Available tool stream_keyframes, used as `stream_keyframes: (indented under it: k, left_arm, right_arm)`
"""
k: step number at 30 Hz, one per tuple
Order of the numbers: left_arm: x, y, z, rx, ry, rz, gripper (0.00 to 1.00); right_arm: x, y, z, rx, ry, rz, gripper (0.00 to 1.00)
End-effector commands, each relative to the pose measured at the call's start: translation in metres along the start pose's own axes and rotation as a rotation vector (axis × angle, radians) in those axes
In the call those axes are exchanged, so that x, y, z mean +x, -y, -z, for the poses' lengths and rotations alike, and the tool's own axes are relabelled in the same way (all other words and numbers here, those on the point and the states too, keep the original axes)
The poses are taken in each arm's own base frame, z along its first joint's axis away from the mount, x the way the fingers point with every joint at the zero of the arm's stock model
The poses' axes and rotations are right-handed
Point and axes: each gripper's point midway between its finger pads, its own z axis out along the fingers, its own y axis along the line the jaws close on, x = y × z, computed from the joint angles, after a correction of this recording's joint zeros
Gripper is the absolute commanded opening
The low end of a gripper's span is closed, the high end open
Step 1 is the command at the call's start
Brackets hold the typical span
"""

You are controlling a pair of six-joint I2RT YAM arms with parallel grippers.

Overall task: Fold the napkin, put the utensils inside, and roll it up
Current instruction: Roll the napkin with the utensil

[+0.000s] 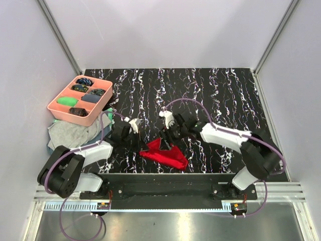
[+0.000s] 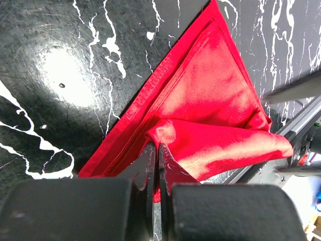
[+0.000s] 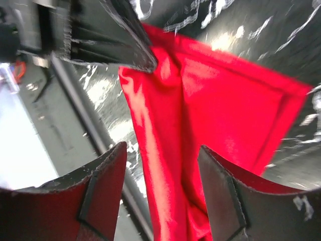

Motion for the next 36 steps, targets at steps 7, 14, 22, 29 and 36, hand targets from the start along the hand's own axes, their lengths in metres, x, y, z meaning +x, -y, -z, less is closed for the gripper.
stream_keyframes:
  k: [7,14,22,29,36]
  left_arm:
    - [-0.004,-0.018,-0.008,-0.106,-0.031,0.058,0.00]
    - [-0.003,-0.018,-0.012,-0.095,-0.061,0.069,0.00]
    - [-0.006,-0.016,-0.015,-0.083,-0.071,0.063,0.00]
    - [-0.014,-0.007,-0.012,-0.057,-0.052,0.057,0.03]
    - [-0.045,0.002,0.011,-0.064,0.076,0.044,0.48]
  right_arm:
    - [0.002,-0.020,-0.009,0.369,0.067,0.418,0.70]
    - [0.020,-0.023,-0.032,0.351,0.019,0.466,0.72]
    - [0.037,-0.013,-0.045,0.339,-0.053,0.493,0.70]
    - [0.064,-0.002,-0.059,0.333,-0.148,0.437,0.50]
    - [0.090,-0.004,-0.069,0.224,-0.234,0.273,0.32]
